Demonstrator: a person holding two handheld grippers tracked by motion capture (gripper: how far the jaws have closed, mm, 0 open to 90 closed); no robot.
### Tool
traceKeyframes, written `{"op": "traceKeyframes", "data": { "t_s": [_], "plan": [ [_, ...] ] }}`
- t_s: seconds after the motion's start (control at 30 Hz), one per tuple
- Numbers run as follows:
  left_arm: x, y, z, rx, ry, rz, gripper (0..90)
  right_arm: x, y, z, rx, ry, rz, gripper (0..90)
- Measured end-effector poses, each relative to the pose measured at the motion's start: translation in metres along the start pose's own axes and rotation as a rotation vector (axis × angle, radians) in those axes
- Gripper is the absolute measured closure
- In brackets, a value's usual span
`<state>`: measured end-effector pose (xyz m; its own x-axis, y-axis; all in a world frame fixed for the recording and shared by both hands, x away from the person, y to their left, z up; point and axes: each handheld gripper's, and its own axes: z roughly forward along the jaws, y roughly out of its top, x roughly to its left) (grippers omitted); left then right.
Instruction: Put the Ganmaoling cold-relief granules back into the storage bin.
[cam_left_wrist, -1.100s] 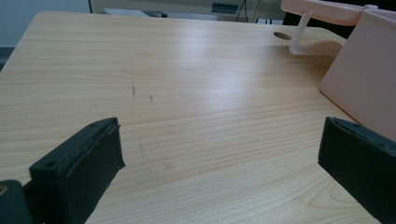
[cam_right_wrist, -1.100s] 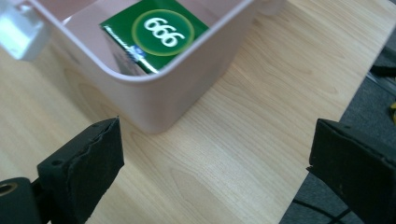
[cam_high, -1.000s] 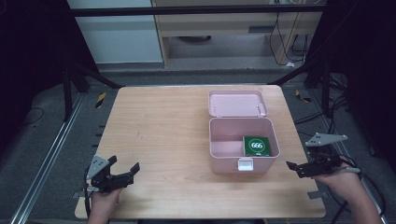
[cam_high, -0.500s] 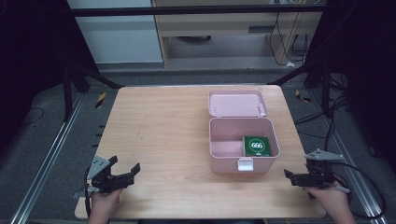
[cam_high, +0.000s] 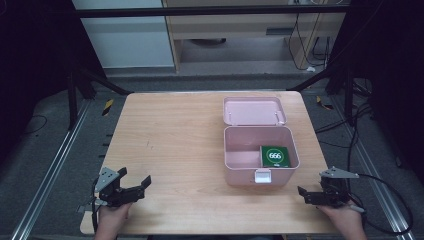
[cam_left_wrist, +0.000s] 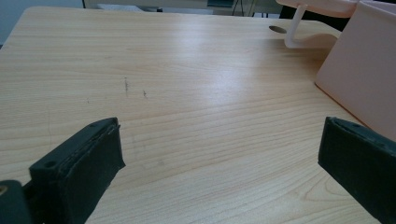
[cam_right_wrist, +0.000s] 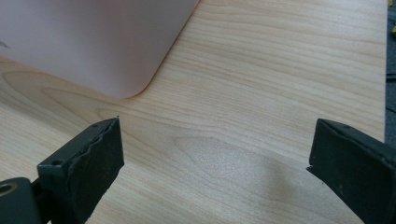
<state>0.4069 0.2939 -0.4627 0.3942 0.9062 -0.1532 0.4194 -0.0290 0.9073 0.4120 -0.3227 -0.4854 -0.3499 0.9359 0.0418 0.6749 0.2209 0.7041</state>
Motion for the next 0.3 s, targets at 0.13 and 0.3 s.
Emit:
{"op": "traceKeyframes", "data": {
  "t_s": [0.13,0.3],
  "plan": [
    [-0.0004,0.0,0.0004,-0.001,-0.001,0.001,0.0,-0.0003,-0.003,0.0022,-0.009,0.013,0.011,3.0],
    [0.0001,0.0003,0.0018,0.002,-0.001,0.0,0.0,0.0006,-0.0043,0.0008,-0.023,0.031,0.028,2.7]
  ]
}}
